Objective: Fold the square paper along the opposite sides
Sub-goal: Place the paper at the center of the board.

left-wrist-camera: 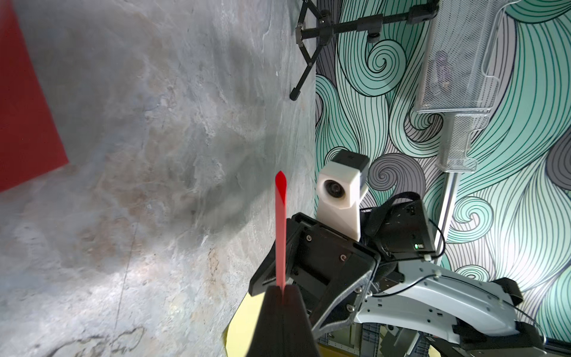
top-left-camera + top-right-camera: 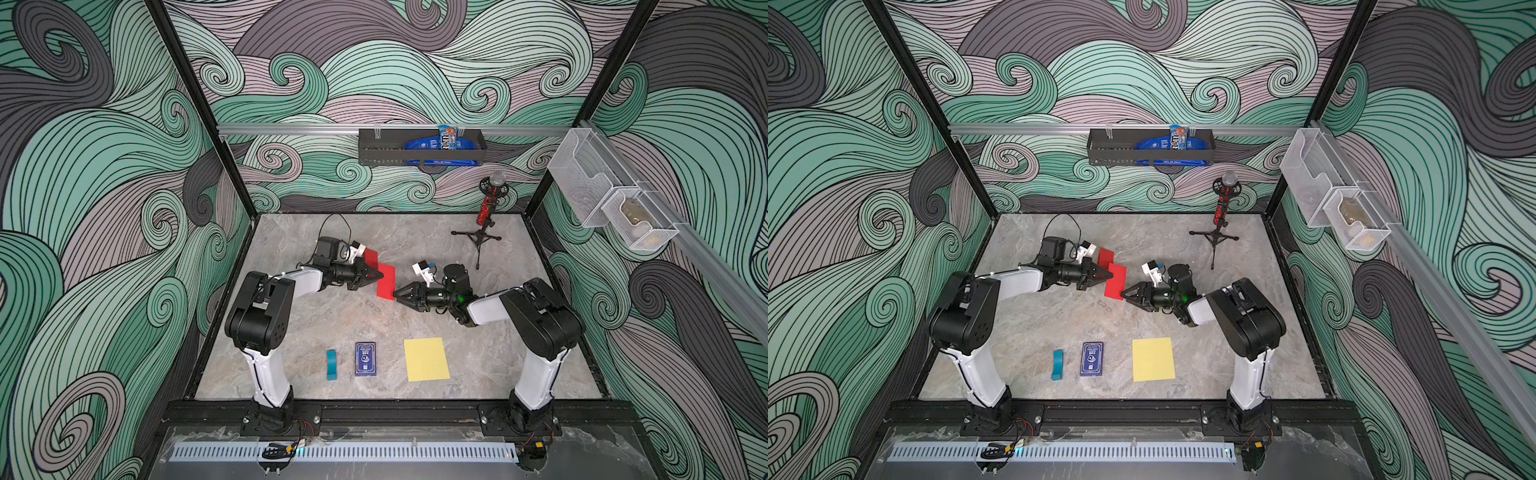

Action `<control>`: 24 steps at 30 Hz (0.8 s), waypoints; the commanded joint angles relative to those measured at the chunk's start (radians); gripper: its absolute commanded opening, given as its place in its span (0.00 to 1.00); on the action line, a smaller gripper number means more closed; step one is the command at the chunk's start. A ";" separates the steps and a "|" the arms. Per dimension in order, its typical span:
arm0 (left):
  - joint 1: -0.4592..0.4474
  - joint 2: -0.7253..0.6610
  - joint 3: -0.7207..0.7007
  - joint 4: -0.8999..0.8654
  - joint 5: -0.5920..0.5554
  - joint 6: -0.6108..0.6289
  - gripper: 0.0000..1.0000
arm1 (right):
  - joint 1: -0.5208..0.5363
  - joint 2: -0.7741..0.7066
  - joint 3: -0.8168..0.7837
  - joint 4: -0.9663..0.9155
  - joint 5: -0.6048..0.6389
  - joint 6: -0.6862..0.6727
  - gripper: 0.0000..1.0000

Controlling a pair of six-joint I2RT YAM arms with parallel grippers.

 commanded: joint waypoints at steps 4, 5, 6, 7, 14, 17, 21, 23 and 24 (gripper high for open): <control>0.009 -0.028 -0.032 0.113 0.045 -0.076 0.00 | -0.002 0.022 -0.031 0.320 -0.081 0.235 0.48; 0.010 -0.026 -0.034 0.115 0.045 -0.078 0.00 | -0.002 0.024 -0.036 0.329 -0.080 0.242 0.47; 0.011 -0.028 -0.036 0.121 0.045 -0.082 0.00 | -0.001 0.025 -0.039 0.330 -0.079 0.242 0.45; 0.011 -0.028 -0.040 0.127 0.045 -0.087 0.00 | -0.001 0.026 -0.042 0.323 -0.079 0.238 0.43; 0.013 -0.037 -0.047 0.160 0.052 -0.112 0.00 | -0.003 0.034 -0.032 0.264 -0.072 0.198 0.28; 0.013 -0.045 -0.053 0.169 0.054 -0.115 0.00 | -0.005 0.035 -0.028 0.247 -0.070 0.188 0.12; 0.014 -0.053 -0.062 0.179 0.050 -0.110 0.00 | -0.018 0.026 -0.026 0.207 -0.061 0.153 0.00; 0.014 -0.052 -0.063 0.179 0.049 -0.106 0.00 | -0.023 0.017 -0.011 0.117 -0.051 0.081 0.00; 0.014 -0.054 -0.064 0.178 0.046 -0.103 0.01 | -0.026 0.015 0.008 0.041 -0.046 0.021 0.00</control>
